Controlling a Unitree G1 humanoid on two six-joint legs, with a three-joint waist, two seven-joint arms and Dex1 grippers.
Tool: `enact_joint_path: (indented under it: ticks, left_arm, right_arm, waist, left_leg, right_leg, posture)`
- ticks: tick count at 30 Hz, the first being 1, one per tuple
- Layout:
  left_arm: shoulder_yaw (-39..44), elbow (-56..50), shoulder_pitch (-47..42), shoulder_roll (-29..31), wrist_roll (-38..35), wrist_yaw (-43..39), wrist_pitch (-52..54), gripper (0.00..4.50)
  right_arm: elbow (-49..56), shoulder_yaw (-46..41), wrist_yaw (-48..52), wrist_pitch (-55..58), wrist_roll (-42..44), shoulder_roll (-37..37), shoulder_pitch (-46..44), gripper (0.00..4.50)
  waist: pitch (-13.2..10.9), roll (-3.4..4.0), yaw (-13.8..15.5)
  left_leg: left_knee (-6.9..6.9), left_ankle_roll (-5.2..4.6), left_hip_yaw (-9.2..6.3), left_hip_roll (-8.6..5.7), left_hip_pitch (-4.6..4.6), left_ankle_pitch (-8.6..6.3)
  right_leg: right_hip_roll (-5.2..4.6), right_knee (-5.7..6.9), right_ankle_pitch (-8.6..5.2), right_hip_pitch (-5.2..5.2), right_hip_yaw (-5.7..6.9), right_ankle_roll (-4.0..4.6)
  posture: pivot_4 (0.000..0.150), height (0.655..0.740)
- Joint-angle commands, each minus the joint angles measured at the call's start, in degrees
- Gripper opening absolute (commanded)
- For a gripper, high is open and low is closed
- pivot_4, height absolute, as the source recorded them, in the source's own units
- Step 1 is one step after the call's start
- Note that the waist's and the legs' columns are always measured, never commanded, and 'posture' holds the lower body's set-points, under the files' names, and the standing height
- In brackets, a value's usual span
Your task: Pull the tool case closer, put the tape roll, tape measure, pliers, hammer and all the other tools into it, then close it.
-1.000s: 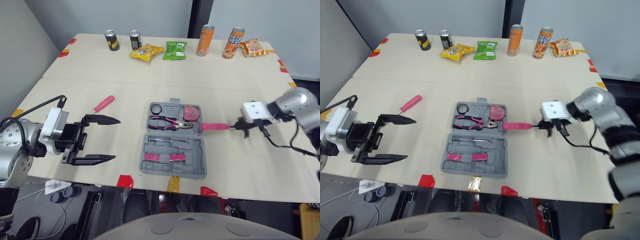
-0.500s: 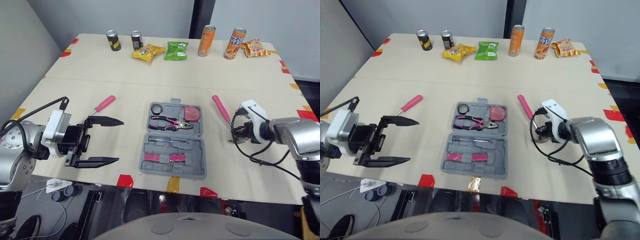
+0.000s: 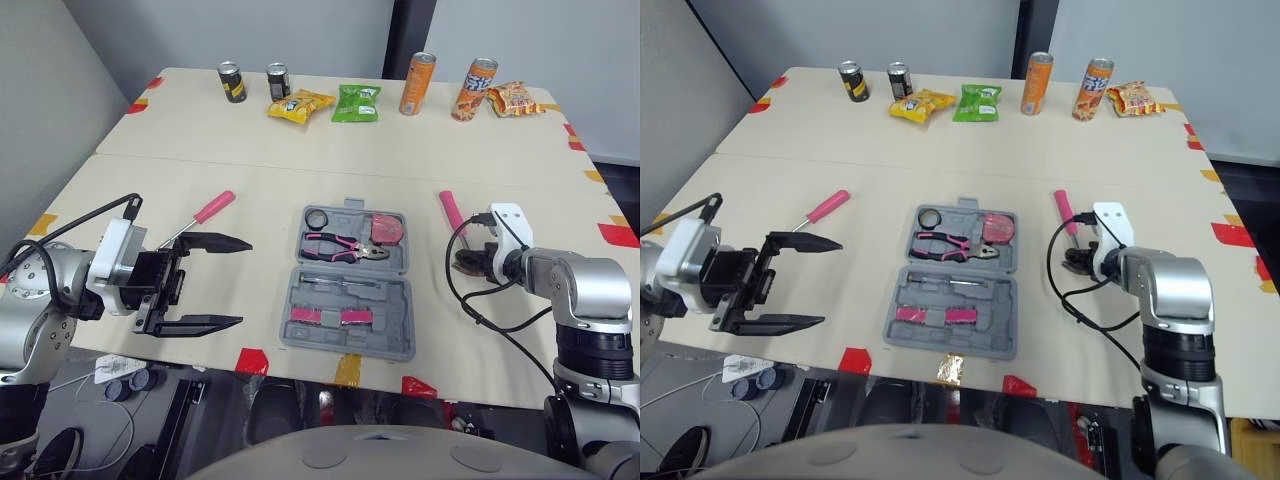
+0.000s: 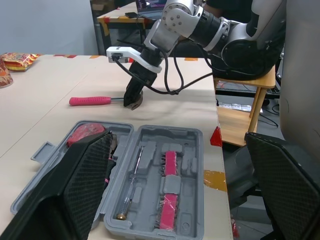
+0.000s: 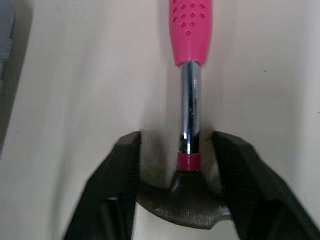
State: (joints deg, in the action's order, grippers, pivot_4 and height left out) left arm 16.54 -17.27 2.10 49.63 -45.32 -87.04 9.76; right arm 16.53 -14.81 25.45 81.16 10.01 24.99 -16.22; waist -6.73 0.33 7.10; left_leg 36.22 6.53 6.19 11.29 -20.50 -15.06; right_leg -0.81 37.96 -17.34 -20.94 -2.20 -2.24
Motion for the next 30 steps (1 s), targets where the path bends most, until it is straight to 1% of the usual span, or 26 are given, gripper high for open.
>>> enact_joint_path:
  ticks: [1, 6, 10, 14, 18, 27, 30]
  left_arm:
    - [1.1, -1.0, -0.5, -0.2, -0.7, -0.2, -0.1, 4.50]
    - [1.3, -1.4, -0.1, -0.7, -0.9, 0.2, -0.1, 4.50]
    - [1.0, -1.4, -0.4, -1.0, -0.6, 0.2, -0.2, 4.50]
    - [1.0, -1.6, -0.5, -1.0, -0.8, 0.2, -0.1, 4.50]
    - [1.0, -1.5, -0.6, -1.0, -0.7, 0.3, -0.1, 4.50]
    - [0.6, -1.3, -1.0, -1.2, -0.5, 0.3, -0.2, 4.50]
    - [0.4, -1.3, -1.2, -1.4, -0.4, 0.3, -0.2, 4.50]
  right_arm:
    - [1.8, -0.5, 2.5, -9.7, 1.5, 3.1, 2.8, 2.97]
    - [-0.9, -2.8, 7.1, -26.0, 4.4, 3.6, 7.0, 2.97]
    - [-5.2, -2.0, 7.5, -32.9, 4.6, 3.9, 8.4, 2.97]
    - [-7.9, -1.3, 7.3, -36.0, 5.0, 3.1, 10.0, 2.97]
    - [-10.4, -0.5, 6.9, -38.4, 5.0, 2.6, 10.9, 2.97]
    - [-10.5, 2.1, 5.8, -35.8, 6.0, 2.3, 10.9, 2.97]
    - [-10.8, 2.3, 4.9, -35.5, 5.9, 2.2, 11.2, 2.13]
  waist:
    - [0.0, 0.01, 0.1]
    - [0.0, 0.00, -0.2]
    - [0.0, -0.01, -0.6]
    - [0.0, -0.01, -1.0]
    - [0.0, -0.01, -1.3]
    - [0.1, -0.10, -1.4]
    - [0.1, -0.13, -1.4]
  left_leg:
    - [-0.01, 0.00, 0.00, 0.00, 0.02, 0.00]
    - [-0.13, 0.01, 0.11, 0.01, 0.02, 0.00]
    - [-0.14, 0.00, 0.23, 0.01, 0.14, 0.00]
    - [-0.26, 0.00, 0.46, 0.01, 0.33, 0.00]
    - [-0.27, -0.01, 0.54, 0.01, 0.37, 0.00]
    - [-0.27, -0.01, 0.55, 0.01, 0.40, 0.00]
    - [-0.28, -0.01, 0.55, 0.02, 0.41, 0.00]
  right_leg:
    - [-0.02, 0.00, 0.00, 0.00, 0.01, 0.00]
    - [-0.05, -0.02, 0.00, 0.00, -0.10, 0.00]
    - [-0.06, -0.13, 0.00, -0.01, -0.20, 0.00]
    - [-0.04, -0.13, 0.00, 0.00, -0.55, 0.00]
    - [-0.04, -0.13, 0.00, 0.00, -0.62, 0.00]
    - [-0.03, -0.12, 0.00, 0.01, -0.63, 0.00]
    - [-0.03, -0.12, 0.00, 0.02, -0.63, 0.00]
  posture:
    - [0.150, 0.7400]
    - [0.150, 0.7400]
    - [0.150, 0.7400]
    - [0.150, 0.7400]
    - [0.150, 0.7400]
    - [0.150, 0.7400]
    - [0.150, 0.7400]
